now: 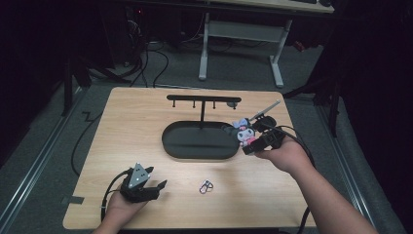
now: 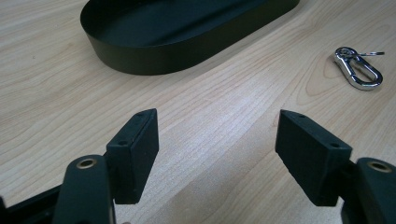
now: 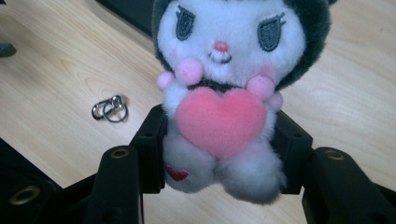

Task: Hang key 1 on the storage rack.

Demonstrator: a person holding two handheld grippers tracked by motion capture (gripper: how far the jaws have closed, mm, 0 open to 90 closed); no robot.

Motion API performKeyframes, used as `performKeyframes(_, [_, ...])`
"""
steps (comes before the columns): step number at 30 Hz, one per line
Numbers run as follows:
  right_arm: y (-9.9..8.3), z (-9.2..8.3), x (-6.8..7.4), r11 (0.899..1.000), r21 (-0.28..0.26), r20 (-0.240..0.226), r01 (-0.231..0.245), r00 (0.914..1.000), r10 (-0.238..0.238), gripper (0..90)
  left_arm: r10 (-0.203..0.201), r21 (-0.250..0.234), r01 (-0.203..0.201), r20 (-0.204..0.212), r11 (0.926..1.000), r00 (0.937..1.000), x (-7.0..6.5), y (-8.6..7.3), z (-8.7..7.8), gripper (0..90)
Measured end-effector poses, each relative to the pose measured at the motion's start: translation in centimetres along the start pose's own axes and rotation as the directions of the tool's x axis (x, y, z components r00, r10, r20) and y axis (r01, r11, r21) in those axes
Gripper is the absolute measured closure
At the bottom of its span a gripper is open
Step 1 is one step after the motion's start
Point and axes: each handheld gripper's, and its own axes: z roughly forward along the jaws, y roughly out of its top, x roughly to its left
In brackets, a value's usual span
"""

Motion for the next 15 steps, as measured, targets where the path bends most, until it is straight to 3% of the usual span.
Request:
performKeyframes(8, [2.3, -0.7, 0.6, 0.999, -0.023, 0.021, 0.025, 0.9995, -0.024, 48.7, -0.002, 0.000, 0.002, 0.000, 1.0000, 1.0000, 0.0, -0.1, 0.0, 31.0])
performKeyframes(10, [2.7, -1.0, 0.6, 1.000, -0.025, 0.029, 0.004, 0.9996, -0.003, 48.7, -0.001, 0.003, 0.001, -0.001, 1.0000, 1.0000, 0.0, -0.1, -0.1, 31.0])
performKeyframes(15, [3.5, -1.4, 0.2, 0.999, -0.046, 0.052, 0.005, 0.9986, -0.003, 48.7, -0.002, 0.004, 0.002, -0.001, 1.0000, 1.0000, 0.0, -0.1, -0.1, 31.0])
